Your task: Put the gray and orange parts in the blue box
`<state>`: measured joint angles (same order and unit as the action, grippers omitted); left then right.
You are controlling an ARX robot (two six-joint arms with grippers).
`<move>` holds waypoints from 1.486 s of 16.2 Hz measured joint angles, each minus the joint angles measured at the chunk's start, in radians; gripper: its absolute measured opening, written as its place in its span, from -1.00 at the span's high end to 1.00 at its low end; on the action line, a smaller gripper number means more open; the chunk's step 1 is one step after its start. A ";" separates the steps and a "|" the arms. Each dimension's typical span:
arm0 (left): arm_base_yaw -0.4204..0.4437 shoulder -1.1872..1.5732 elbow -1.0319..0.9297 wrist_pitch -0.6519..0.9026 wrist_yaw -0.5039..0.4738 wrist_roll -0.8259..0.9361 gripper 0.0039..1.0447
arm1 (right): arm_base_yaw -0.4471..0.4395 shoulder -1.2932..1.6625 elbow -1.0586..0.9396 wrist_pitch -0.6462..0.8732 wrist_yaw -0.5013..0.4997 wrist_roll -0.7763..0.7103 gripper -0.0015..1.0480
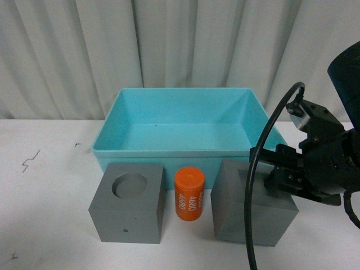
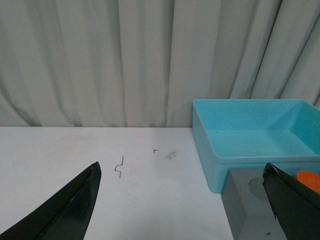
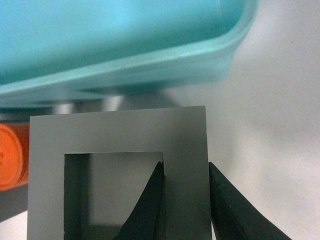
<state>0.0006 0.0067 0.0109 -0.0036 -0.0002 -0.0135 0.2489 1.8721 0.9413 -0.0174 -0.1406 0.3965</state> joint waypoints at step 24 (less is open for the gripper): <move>0.000 0.000 0.000 0.000 0.000 0.000 -0.88 | -0.101 0.032 0.539 -0.245 -0.057 -0.166 0.64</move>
<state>0.0006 0.0067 0.0109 -0.0036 -0.0002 -0.0135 0.1478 1.9038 1.4799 -0.2619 -0.1978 0.2310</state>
